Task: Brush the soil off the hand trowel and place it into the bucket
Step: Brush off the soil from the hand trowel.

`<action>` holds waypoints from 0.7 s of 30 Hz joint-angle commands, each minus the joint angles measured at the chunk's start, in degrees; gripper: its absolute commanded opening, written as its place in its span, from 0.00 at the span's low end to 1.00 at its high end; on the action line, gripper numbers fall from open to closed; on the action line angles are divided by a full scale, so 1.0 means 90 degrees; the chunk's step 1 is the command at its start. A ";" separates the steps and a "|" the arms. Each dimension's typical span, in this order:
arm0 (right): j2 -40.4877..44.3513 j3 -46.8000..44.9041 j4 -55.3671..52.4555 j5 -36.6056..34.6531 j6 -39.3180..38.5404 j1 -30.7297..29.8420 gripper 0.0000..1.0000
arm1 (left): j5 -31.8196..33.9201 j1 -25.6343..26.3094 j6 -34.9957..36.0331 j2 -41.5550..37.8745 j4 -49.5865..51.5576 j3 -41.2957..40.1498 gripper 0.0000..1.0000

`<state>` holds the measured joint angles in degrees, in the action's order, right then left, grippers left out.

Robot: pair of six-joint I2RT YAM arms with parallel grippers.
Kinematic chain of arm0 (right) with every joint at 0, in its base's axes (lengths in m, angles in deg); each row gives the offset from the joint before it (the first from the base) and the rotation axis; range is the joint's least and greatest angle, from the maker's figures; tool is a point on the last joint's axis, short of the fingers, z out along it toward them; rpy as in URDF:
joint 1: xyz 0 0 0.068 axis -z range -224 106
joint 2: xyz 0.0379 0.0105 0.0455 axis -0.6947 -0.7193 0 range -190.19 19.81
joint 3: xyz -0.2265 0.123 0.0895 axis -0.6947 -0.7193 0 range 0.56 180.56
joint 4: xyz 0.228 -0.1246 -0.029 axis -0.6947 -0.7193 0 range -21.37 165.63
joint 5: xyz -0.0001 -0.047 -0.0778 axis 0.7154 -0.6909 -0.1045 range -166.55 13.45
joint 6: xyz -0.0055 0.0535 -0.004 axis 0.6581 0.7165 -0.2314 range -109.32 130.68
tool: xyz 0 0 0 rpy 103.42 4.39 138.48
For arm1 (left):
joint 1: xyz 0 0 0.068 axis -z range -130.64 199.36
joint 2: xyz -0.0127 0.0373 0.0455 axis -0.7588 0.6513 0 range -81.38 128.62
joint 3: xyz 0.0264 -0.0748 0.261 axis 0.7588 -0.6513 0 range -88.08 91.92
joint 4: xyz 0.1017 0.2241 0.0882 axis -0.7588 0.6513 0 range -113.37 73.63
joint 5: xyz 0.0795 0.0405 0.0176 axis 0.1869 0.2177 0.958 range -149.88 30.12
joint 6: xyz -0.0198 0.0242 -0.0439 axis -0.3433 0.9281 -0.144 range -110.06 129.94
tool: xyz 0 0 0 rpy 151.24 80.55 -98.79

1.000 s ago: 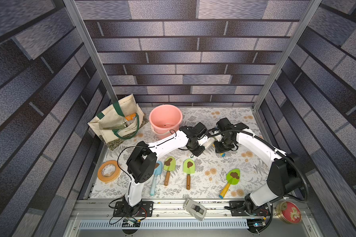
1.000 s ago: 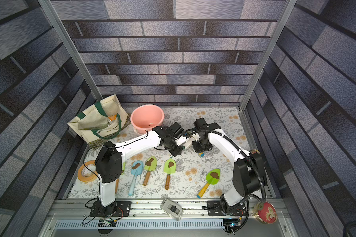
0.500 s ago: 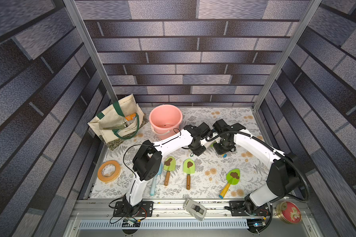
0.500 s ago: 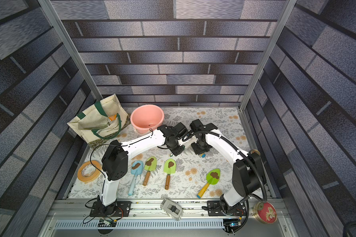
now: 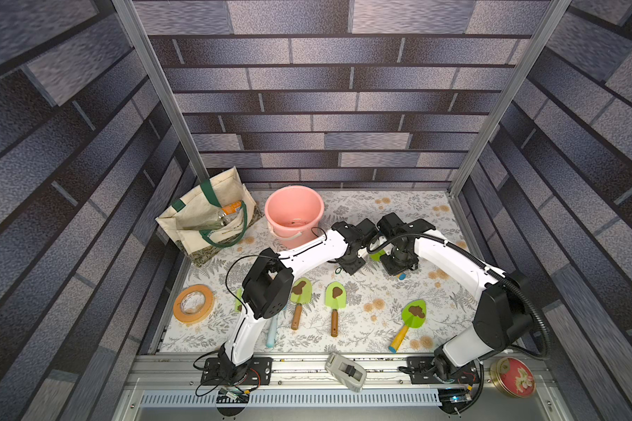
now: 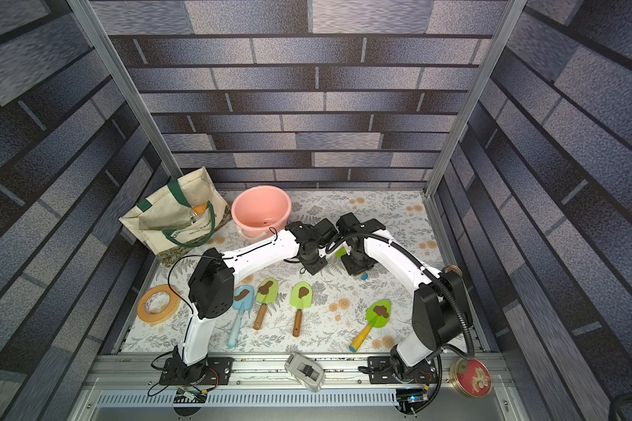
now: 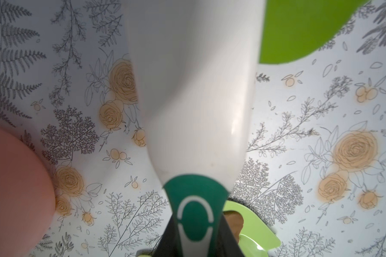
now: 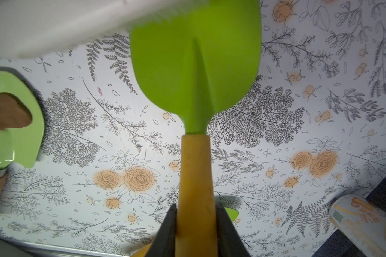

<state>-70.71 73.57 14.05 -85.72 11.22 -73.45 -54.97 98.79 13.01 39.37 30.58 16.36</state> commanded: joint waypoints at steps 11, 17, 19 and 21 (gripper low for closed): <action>-0.0016 0.0049 -0.0130 0.0161 -0.0060 -0.0170 0.00 | 0.0734 -0.0261 -0.0986 -0.0202 -0.0482 -0.0289 0.00; -0.0134 0.0042 -0.0130 0.0199 -0.0042 -0.0165 0.00 | 0.0907 -0.0275 -0.1084 -0.0564 -0.0708 -0.0687 0.00; -0.0199 0.0071 -0.0149 0.0170 -0.0039 -0.0165 0.00 | 0.0909 -0.0242 -0.1083 -0.0851 -0.0911 -0.0952 0.00; -0.0260 0.0085 -0.0150 0.0186 -0.0046 -0.0165 0.00 | 0.0875 -0.0196 -0.1086 -0.1149 -0.1102 -0.1211 0.00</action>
<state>-71.82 73.57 13.90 -84.21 10.78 -74.55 -48.39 96.25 4.84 36.04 23.33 7.23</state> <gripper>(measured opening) 0.265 0.218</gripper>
